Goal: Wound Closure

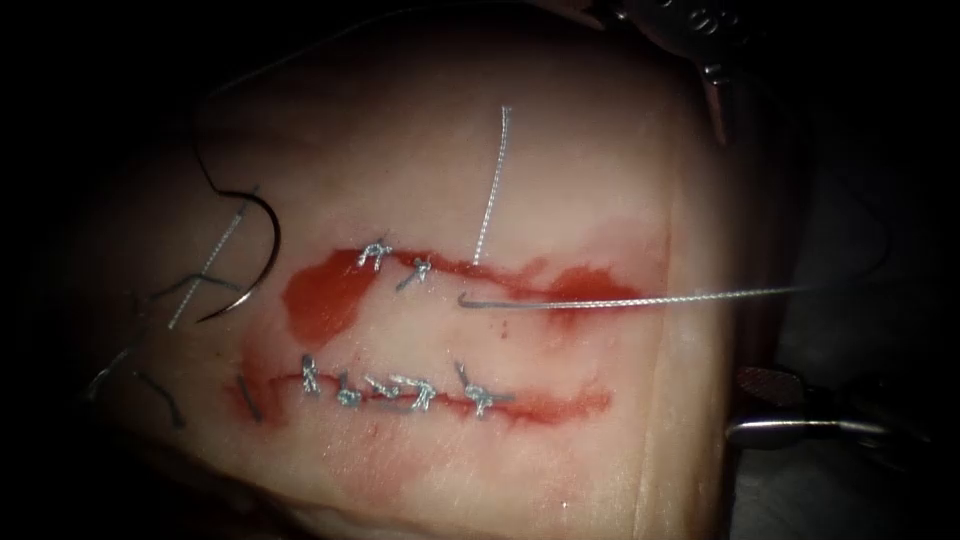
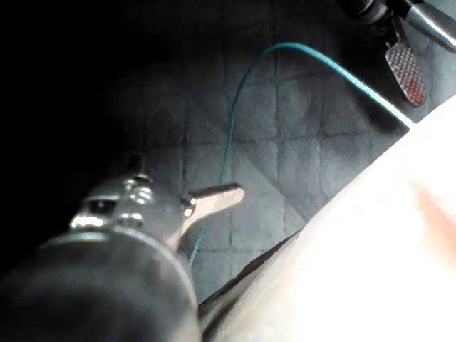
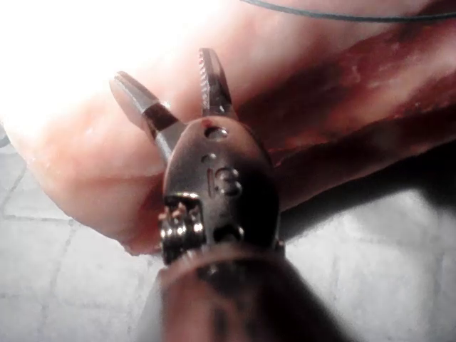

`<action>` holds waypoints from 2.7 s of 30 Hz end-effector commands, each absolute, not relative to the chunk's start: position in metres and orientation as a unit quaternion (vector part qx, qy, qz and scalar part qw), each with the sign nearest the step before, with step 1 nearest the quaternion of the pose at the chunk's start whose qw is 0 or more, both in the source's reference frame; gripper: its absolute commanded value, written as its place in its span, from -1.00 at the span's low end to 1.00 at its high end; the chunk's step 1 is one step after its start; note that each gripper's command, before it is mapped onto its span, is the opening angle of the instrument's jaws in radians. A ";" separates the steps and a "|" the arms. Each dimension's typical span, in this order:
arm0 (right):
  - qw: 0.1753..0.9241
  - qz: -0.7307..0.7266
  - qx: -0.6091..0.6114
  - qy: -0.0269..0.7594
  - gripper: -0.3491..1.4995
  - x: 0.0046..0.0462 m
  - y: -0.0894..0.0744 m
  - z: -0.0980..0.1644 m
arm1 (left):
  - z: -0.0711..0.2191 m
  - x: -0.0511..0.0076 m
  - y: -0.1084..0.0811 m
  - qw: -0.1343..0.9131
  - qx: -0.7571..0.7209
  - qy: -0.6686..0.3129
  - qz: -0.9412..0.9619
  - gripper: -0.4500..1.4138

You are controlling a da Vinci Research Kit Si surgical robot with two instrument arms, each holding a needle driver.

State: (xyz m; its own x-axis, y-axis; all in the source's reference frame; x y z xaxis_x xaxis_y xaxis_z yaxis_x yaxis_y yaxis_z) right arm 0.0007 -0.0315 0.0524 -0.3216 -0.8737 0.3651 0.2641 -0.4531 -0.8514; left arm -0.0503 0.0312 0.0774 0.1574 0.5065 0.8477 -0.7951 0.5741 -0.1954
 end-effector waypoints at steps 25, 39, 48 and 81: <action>0.387 -0.734 -0.439 0.345 0.69 0.0023 -0.033 0.054 | 0.083 -0.0594 0.026 0.660 0.074 -0.586 0.464 0.03; 0.387 -0.734 -0.438 0.347 0.69 0.0022 -0.033 0.053 | 0.085 -0.0600 0.025 0.750 0.202 -0.556 0.297 -1.00; 0.466 -0.712 -0.460 0.253 -0.20 0.0017 -0.027 0.049 | 0.080 -0.0509 0.030 0.844 0.200 -0.491 0.080 -1.00; 0.396 -0.627 -0.657 0.133 -0.38 0.0272 -0.024 0.051 | 0.075 -0.0242 0.025 0.928 -0.002 -0.297 -0.224 -1.00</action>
State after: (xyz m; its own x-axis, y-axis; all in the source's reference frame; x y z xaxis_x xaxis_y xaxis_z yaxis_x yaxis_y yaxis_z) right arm 0.0262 -0.0236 0.0511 0.1746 -0.6735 0.7182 0.3085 -0.6553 -0.6895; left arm -0.0236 0.0237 0.0746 0.7397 -0.3975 0.5430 0.3919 0.9104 0.1326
